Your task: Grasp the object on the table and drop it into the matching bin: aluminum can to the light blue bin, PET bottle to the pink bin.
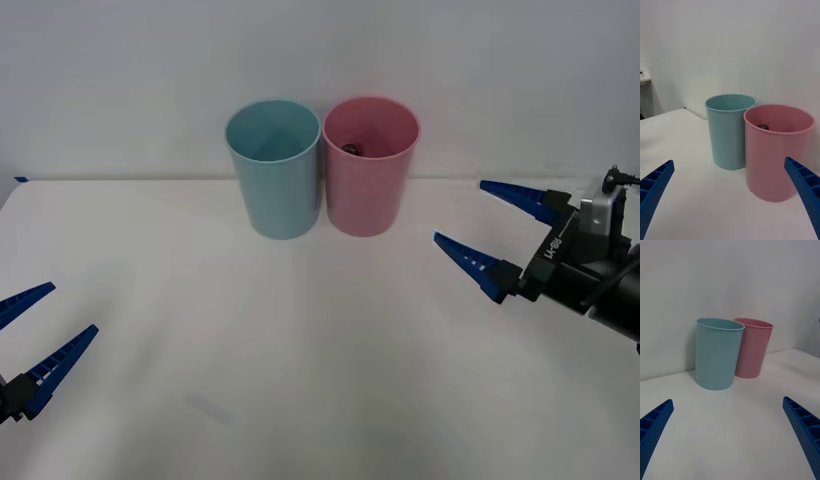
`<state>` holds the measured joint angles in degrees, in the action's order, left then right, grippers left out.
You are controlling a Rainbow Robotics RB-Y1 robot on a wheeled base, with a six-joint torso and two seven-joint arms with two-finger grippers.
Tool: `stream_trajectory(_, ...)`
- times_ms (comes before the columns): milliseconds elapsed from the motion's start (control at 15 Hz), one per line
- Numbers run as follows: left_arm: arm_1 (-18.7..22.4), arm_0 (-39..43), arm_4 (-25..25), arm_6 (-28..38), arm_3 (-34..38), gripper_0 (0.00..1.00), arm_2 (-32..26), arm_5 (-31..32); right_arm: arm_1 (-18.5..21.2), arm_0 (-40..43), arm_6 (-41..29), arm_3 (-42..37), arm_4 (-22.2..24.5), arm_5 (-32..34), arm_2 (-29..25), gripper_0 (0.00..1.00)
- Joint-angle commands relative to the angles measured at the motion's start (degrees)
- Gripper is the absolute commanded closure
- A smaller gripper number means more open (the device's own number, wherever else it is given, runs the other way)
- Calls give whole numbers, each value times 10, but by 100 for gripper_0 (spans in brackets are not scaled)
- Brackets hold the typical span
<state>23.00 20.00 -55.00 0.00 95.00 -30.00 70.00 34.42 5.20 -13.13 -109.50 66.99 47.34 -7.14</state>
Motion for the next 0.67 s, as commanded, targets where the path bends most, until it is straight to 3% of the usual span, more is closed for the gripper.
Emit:
stream_trajectory(67,0,0,0,0,0,0,0,0,-29,39,19,-2,1,63,-46,0)
stream_trajectory(333,0,0,0,0,0,0,0,0,-52,101,62,-2,0,118,-105,0)
stream_trajectory(667,0,0,0,0,0,0,0,0,-52,202,163,-2,-39,120,-144,0)
